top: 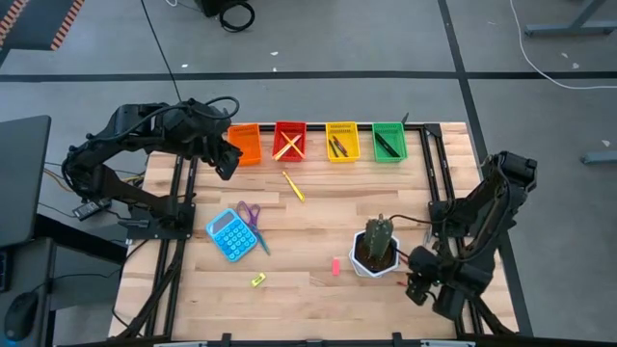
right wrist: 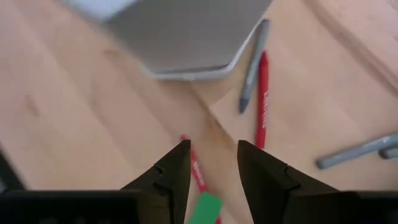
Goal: Sort crayons/erasers/pens/pencils in bins
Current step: Put the top red crayon into the yellow bin
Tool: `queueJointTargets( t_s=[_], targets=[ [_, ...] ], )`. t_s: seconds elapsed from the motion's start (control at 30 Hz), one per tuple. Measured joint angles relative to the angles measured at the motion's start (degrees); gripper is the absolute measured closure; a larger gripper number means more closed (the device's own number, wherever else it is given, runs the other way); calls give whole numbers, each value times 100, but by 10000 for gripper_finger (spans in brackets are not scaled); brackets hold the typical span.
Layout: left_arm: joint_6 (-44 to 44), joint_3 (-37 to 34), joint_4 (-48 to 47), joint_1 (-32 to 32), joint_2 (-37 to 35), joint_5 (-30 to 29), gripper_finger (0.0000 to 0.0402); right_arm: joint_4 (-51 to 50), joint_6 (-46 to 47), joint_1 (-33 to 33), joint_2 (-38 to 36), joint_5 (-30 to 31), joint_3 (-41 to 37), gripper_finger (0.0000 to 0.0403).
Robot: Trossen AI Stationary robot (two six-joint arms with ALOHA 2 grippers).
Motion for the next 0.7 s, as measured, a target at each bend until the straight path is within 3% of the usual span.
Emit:
queueJointTargets(
  t_s=[0.2,0.53,0.7],
  targets=[
    [-130,0,-2,-3,0,97,350,-49,1426,-143,-32,151,-57,266],
    [-130,0,-2,-66,0,109,348,-133,1736,-367,-108,180,-46,266],
    [-163,0,-2,-109,0,111,353,-581,1849,-636,-480,421,-44,275]
  ],
)
